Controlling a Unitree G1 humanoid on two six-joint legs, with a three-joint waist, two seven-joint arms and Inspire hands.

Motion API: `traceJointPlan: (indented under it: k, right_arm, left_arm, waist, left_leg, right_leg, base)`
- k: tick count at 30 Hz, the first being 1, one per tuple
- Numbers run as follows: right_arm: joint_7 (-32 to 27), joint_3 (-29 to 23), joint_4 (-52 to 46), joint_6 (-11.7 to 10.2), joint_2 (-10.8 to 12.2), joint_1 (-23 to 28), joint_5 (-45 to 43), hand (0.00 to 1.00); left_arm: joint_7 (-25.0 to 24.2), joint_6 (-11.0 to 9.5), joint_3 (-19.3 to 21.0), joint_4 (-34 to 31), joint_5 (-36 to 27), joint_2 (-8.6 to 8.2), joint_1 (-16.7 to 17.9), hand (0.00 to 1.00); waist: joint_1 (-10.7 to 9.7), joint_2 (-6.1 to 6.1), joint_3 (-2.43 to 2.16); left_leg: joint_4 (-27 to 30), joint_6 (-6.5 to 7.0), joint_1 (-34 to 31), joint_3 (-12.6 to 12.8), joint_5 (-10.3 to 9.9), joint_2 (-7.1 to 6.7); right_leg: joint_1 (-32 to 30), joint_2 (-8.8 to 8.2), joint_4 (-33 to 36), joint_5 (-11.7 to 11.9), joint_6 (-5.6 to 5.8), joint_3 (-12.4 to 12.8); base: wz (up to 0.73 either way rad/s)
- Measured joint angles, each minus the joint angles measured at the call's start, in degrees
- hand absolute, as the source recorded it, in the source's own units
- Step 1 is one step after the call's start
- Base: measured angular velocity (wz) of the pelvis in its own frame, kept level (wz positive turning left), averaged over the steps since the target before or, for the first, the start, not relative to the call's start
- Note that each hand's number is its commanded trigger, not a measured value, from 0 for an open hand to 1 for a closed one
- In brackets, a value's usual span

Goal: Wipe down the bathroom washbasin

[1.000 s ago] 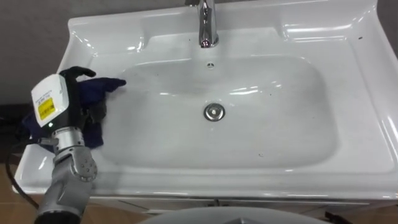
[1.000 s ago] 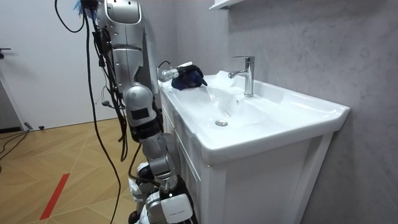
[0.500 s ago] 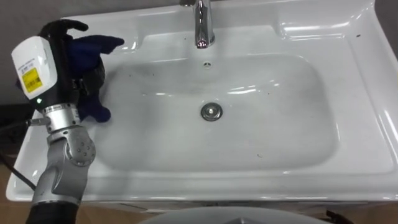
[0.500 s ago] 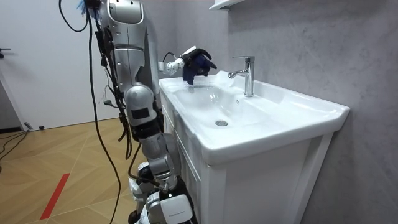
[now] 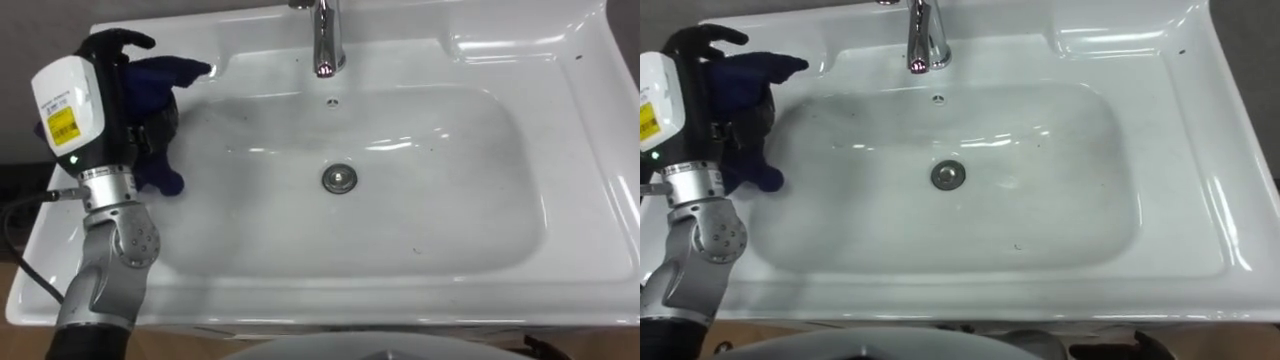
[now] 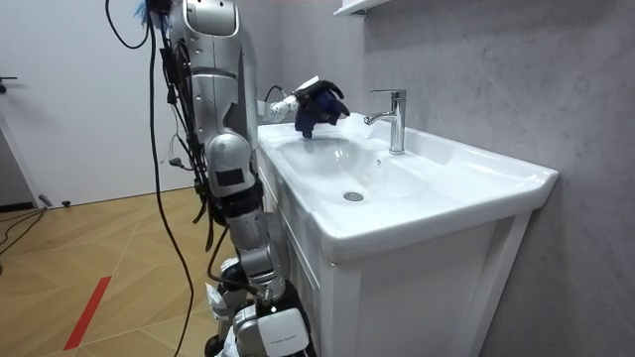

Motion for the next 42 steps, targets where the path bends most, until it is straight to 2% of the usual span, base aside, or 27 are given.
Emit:
traceJointPlan:
  k: [4, 9, 23, 24, 25, 26, 33, 42]
  right_arm:
    - [0.05, 0.0, -0.05, 0.25, -0.03, 0.04, 0.23, 0.0]
    - [0.18, -0.07, -0.29, 0.7, -0.06, 0.2, 0.22, 0.0]
    - [0.76, -0.13, -0.54, 0.7, -0.27, 0.4, 0.27, 0.0]
    - [0.75, -0.13, -0.54, 0.7, -0.27, 0.4, 0.28, 0.0]
    - [0.75, -0.13, -0.54, 0.7, -0.27, 0.4, 0.29, 0.0]
    - [0.76, -0.13, -0.54, 0.7, -0.27, 0.4, 0.28, 0.0]
    - [0.77, -0.14, -0.61, 0.81, -0.26, 0.4, 0.26, 0.0]
    - [0.75, -0.14, -0.71, 1.35, -0.26, 0.39, 0.25, 0.0]
  left_arm:
    - [-0.11, 1.4, -0.42, 1.32, -0.07, 0.02, 0.02, 1.0]
    - [-0.55, 3.24, -0.22, 7.66, -0.47, 0.08, 0.01, 1.0]
    - [-0.58, 3.61, 0.87, 9.52, -0.45, 0.08, 0.01, 1.0]
    - [-0.56, 3.61, 0.87, 9.5, -0.45, 0.08, 0.01, 0.63]
    - [-0.49, 3.61, 0.88, 9.49, -0.37, 0.08, 0.0, 0.13]
    - [-0.37, 3.61, 0.92, 9.49, -0.21, 0.08, 0.0, 0.0]
    - [0.8, 3.6, 1.32, 9.35, -0.09, 0.1, -0.01, 0.0]
    - [3.49, 3.58, 3.86, 8.28, -0.1, 0.14, -0.5, 0.0]
  waist:
    - [0.07, 0.0, -0.06]
    - [0.2, 0.33, -0.2]
    - [0.18, 1.71, -0.11]
    - [0.18, 1.71, -0.11]
    - [0.18, 1.69, -0.11]
    - [0.18, 1.66, -0.12]
    - [0.21, 1.29, -0.25]
    - [0.18, 0.93, -0.47]
  left_leg:
    - [-0.05, 0.0, 0.07, -0.04, 0.0, 0.01]
    - [-0.13, 0.0, 0.65, -0.15, 0.0, 0.0]
    - [-0.13, 0.0, 0.55, -0.56, 0.0, 0.0]
    - [-0.13, 0.0, 0.55, -0.56, 0.0, 0.0]
    - [-0.13, 0.0, 0.55, -0.56, 0.0, 0.0]
    - [-0.13, 0.0, 0.52, -0.56, 0.0, -0.01]
    - [-0.14, 0.0, 0.45, -0.55, 0.0, -0.01]
    - [-0.13, 0.0, 0.42, -0.53, 0.0, -0.03]
  right_leg:
    - [0.09, 0.02, 0.06, 0.0, 0.0, -0.14]
    - [0.53, 0.06, 0.04, 0.0, 0.0, 0.1]
    - [0.49, 0.05, 0.04, 0.0, 0.0, -0.03]
    - [0.49, 0.05, 0.05, 0.0, 0.0, -0.03]
    - [0.48, 0.04, 0.05, 0.0, 0.0, -0.02]
    - [0.45, 0.04, 0.05, 0.0, 0.0, -0.01]
    - [0.37, 0.04, 0.05, 0.0, 0.0, 0.04]
    - [0.4, -0.03, 0.05, 0.01, 0.01, -0.12]
  base:
    - [0.01]
    - [-0.01]
    - [0.0]
    - [0.0]
    - [0.0]
    - [0.0]
    - [0.0]
    - [0.0]
